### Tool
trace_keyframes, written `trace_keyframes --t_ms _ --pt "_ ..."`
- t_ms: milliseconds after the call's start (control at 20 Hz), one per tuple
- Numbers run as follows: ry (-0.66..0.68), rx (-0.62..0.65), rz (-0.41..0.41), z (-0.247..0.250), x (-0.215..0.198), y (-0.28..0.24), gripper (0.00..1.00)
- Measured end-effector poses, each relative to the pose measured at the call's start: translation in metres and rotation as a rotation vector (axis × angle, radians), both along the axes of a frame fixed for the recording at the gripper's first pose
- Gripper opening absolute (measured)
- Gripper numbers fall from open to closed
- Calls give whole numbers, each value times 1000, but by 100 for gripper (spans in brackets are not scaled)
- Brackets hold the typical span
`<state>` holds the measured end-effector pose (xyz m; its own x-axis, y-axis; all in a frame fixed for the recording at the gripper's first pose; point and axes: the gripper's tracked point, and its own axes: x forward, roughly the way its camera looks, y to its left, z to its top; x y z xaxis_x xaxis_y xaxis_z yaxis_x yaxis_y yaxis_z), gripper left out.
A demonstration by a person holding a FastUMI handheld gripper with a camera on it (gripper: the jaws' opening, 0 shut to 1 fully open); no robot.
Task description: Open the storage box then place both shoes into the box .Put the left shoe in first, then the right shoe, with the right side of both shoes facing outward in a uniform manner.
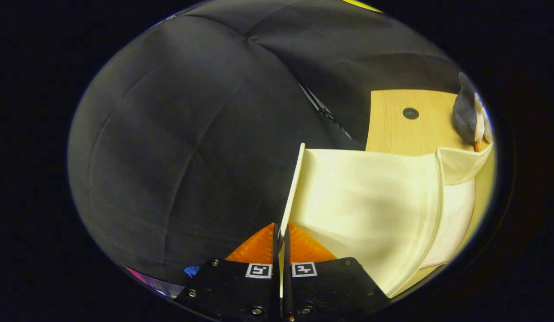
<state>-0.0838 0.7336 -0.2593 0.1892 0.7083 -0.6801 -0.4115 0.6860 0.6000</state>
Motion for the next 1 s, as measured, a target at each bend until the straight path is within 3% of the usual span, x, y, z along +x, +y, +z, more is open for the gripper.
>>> trace_keyframes --t_ms 200,450,550,750,1000 --pt "-9 -93 36 -27 -22 3 2" --pt "-24 -125 48 -20 -21 3 7" --pt "-56 -136 77 -16 -20 0 25" --pt "-147 -130 113 13 -3 -26 89" --pt "-192 -84 96 70 8 -83 91"
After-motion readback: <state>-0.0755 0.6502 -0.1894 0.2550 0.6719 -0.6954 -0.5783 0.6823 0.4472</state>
